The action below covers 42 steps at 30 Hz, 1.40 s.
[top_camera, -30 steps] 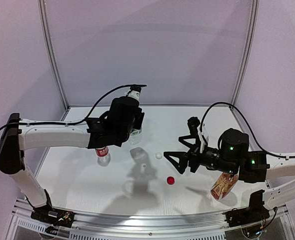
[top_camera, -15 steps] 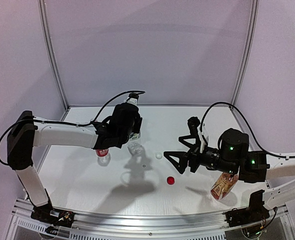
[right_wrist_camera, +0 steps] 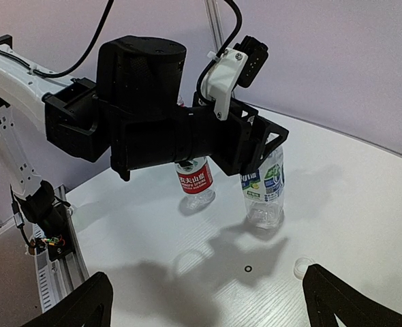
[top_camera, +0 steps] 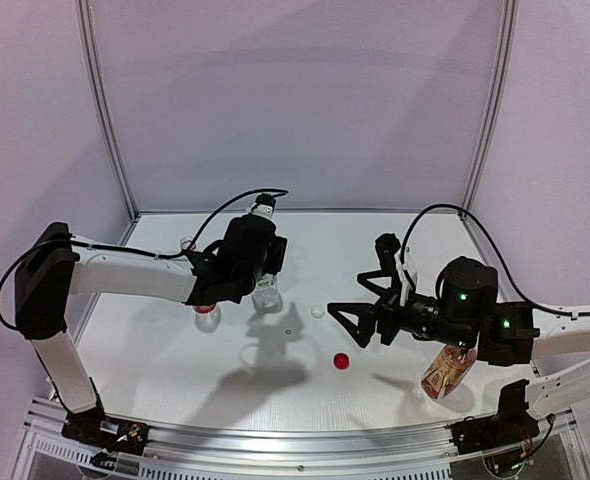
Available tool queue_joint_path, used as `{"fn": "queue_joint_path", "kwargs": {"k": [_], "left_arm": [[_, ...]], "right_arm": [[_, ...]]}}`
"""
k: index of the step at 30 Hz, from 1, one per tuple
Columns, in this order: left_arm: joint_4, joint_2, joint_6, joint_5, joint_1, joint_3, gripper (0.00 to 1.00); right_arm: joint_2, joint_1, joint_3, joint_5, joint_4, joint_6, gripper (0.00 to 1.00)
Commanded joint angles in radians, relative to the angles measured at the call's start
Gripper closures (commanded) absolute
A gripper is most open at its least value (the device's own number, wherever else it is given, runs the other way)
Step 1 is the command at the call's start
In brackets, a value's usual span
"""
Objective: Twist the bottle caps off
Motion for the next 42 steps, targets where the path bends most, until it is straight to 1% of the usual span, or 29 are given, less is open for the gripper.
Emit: {"fn": "queue_joint_path", "kwargs": {"k": [1,5,8,9,15,18,19,21,23,24,30,32,34,36,37,40,42], "left_arm": [[0.031,0.017,-0.009,0.01,-0.001,-0.027,0.27],[0.032,-0.004,0.002,0.005,-0.011,-0.036,0.15],[0.022,-0.024,0.033,-0.013,-0.029,-0.024,0.03],[0.01,-0.037,0.039,-0.022,-0.035,-0.018,0.02],[-0.028,-0.133,0.086,-0.078,-0.081,-0.012,0.01],[-0.077,-0.204,0.099,-0.107,-0.121,-0.012,0.01],[-0.112,-0.237,0.092,-0.108,-0.133,-0.01,0.01],[-0.236,-0.285,0.051,-0.11,-0.162,0.002,0.01],[-0.356,-0.333,-0.008,-0.112,-0.191,0.007,0.01],[-0.429,-0.355,-0.064,-0.112,-0.206,0.012,0.01],[-0.734,-0.485,-0.277,-0.181,-0.315,-0.03,0.01],[-0.802,-0.532,-0.337,-0.204,-0.356,-0.065,0.01],[-0.808,-0.597,-0.361,-0.21,-0.391,-0.115,0.01],[-0.79,-0.654,-0.371,-0.184,-0.411,-0.165,0.01],[-0.774,-0.673,-0.364,-0.162,-0.419,-0.185,0.01],[-0.718,-0.73,-0.322,-0.106,-0.438,-0.232,0.01],[-0.696,-0.748,-0.3,-0.089,-0.438,-0.231,0.01]], "right_arm": [[-0.013,-0.001,0.007,0.011,-0.014,0.007,0.01],[-0.008,-0.001,0.007,0.01,-0.014,0.006,0.01],[-0.007,-0.001,0.007,0.013,-0.014,0.006,0.01],[-0.007,-0.001,0.007,0.012,-0.014,0.005,0.01],[-0.009,-0.001,0.008,0.013,-0.016,0.006,0.01],[-0.009,-0.001,0.012,0.014,-0.022,0.009,0.01],[-0.007,-0.001,0.014,0.014,-0.024,0.009,0.01],[-0.001,-0.001,0.021,0.017,-0.035,0.017,0.01],[0.008,-0.001,0.037,0.029,-0.057,0.032,0.01],[0.014,0.0,0.048,0.037,-0.078,0.048,0.01],[0.037,-0.001,0.158,0.038,-0.267,0.202,0.01],[0.039,-0.001,0.207,0.04,-0.386,0.265,0.01],[0.033,-0.001,0.251,0.063,-0.501,0.329,0.01],[-0.003,-0.001,0.26,0.105,-0.593,0.397,0.01],[-0.026,-0.001,0.259,0.129,-0.641,0.427,0.01],[-0.102,-0.001,0.283,0.233,-0.851,0.532,0.01],[-0.156,-0.001,0.297,0.276,-0.997,0.619,0.01]]}}
